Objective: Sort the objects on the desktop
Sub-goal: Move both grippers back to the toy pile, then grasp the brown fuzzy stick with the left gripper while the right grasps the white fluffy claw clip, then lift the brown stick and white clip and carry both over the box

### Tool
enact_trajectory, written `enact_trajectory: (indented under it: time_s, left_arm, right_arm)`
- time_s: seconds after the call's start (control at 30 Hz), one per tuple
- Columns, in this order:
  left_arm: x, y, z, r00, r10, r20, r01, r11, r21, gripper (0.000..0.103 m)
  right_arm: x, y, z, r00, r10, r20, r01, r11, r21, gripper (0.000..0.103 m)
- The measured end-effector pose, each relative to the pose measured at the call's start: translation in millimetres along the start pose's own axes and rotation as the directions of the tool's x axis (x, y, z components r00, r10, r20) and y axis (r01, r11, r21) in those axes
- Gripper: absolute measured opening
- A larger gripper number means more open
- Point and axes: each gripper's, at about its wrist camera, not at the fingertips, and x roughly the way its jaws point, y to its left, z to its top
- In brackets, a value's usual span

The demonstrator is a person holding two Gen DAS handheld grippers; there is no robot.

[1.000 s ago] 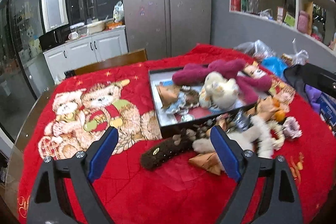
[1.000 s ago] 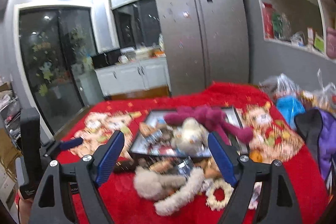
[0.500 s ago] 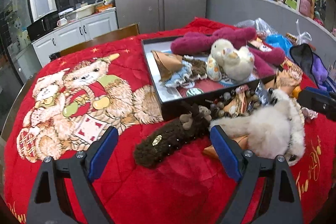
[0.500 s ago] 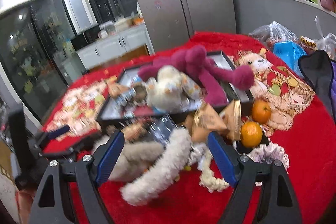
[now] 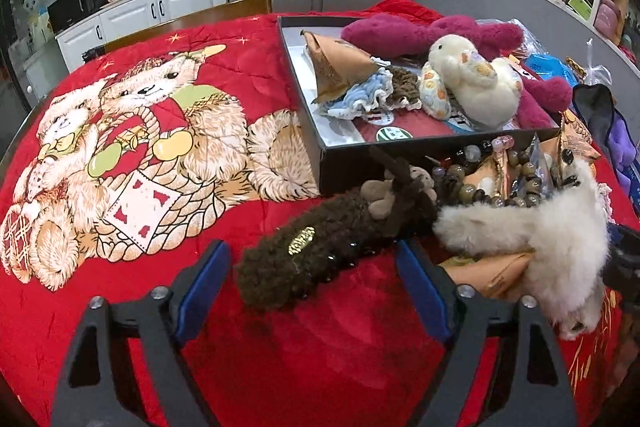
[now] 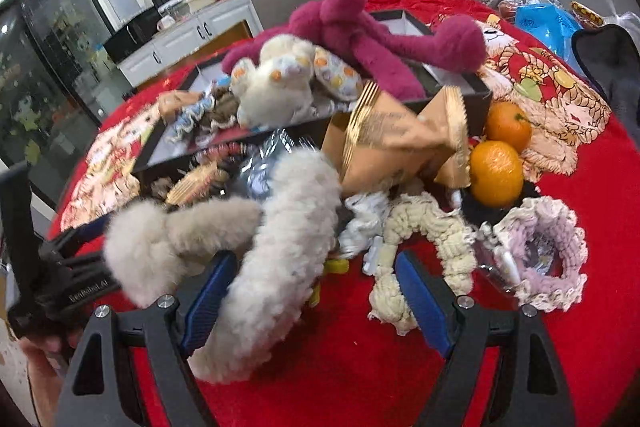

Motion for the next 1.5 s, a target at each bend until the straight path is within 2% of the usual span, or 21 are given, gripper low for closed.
enact_trajectory:
  time_s: [0.03, 0.13, 0.23, 0.27, 0.3, 0.37, 0.4, 0.5, 0.53, 0.73, 0.93, 0.97, 1.0, 1.07, 1.13, 1.2, 1.3, 1.5]
  left_arm:
    - [-1, -1, -1, 1.000, -0.015, -0.001, 0.015, 1.000, 0.001, 0.070]
    - [-2, -5, -1, 1.000, 0.003, -0.004, -0.003, 1.000, 0.010, 0.068]
    - [-3, -6, -2, 1.000, 0.009, -0.007, -0.009, 1.000, 0.000, 0.066]
    - [-4, -6, -2, 1.000, 0.021, -0.010, -0.021, 1.000, -0.001, 0.059]
    - [-5, -8, -3, 0.999, 0.034, -0.013, -0.033, 0.999, 0.006, 0.058]
    - [-7, -10, -5, 0.999, 0.045, -0.009, -0.044, 0.999, 0.016, 0.054]
    - [-8, -10, -5, 0.999, 0.046, -0.007, -0.046, 0.999, 0.013, 0.054]
    - [-10, -10, -6, 0.999, 0.045, -0.007, -0.045, 0.999, 0.001, 0.053]
    - [-11, -9, -7, 0.999, 0.042, -0.012, -0.042, 0.999, -0.002, 0.048]
    - [-22, -12, -9, 0.999, 0.037, 0.007, -0.037, 0.999, -0.006, 0.046]
    - [-52, -18, -8, 0.996, 0.039, 0.084, -0.040, 0.999, 0.000, 0.043]
    - [-58, -18, -7, 0.995, 0.034, 0.096, -0.034, 0.999, -0.011, 0.042]
    - [-65, -16, -6, 0.994, 0.021, 0.112, -0.018, 0.999, -0.028, 0.033]
    - [-77, -11, -3, 0.992, -0.018, 0.126, 0.026, 0.998, -0.063, 0.031]
    - [-87, -11, -1, 0.989, 0.003, 0.147, 0.006, 0.998, -0.061, 0.030]
    - [-95, -13, 0, 0.986, 0.026, 0.163, -0.017, 0.998, -0.055, 0.029]
    - [-107, -12, -3, 0.984, 0.019, 0.179, -0.008, 0.998, -0.058, 0.029]
    - [-123, -13, -5, 0.978, 0.044, 0.205, -0.036, 0.998, -0.042, 0.028]
  right_arm:
    - [1, 2, -1, 1.000, 0.004, 0.001, -0.004, 1.000, -0.006, 0.084]
    - [0, 8, -3, 1.000, -0.010, 0.013, 0.011, 0.999, -0.033, 0.079]
    - [-2, 11, -2, 1.000, 0.024, 0.020, -0.022, 0.998, -0.058, 0.057]
    - [-4, 12, -2, 0.999, 0.029, 0.021, -0.027, 0.998, -0.063, 0.049]
    - [-7, 14, -2, 0.999, 0.028, 0.029, -0.026, 0.997, -0.075, 0.044]
    - [-11, 18, -2, 0.999, 0.002, 0.043, 0.002, 0.995, -0.105, 0.040]
    - [-12, 19, -2, 0.999, -0.003, 0.049, 0.008, 0.994, -0.111, 0.031]
    - [-17, 17, 0, 0.998, 0.018, 0.056, -0.012, 0.994, -0.106, 0.031]
    - [-19, 17, 0, 0.998, 0.027, 0.060, -0.021, 0.994, -0.106, 0.031]
    - [-38, 26, -1, 0.990, 0.050, 0.131, -0.031, 0.990, -0.140, 0.031]
    - [-59, 33, 0, 0.977, 0.081, 0.197, -0.051, 0.987, -0.154, 0.031]
    - [-64, 33, 1, 0.974, 0.094, 0.208, -0.063, 0.986, -0.152, 0.031]
    - [-67, 33, 1, 0.971, 0.103, 0.214, -0.073, 0.987, -0.147, 0.031]
    - [-75, 35, 3, 0.966, 0.109, 0.235, -0.077, 0.987, -0.143, 0.031]
    - [-84, 38, 6, 0.961, 0.094, 0.260, -0.057, 0.988, -0.145, 0.031]
    - [-91, 41, 7, 0.956, 0.113, 0.270, -0.075, 0.987, -0.145, 0.031]
    - [-100, 50, 9, 0.951, 0.117, 0.286, -0.073, 0.984, -0.161, 0.031]
    - [-111, 66, 13, 0.945, 0.141, 0.295, -0.085, 0.977, -0.197, 0.031]
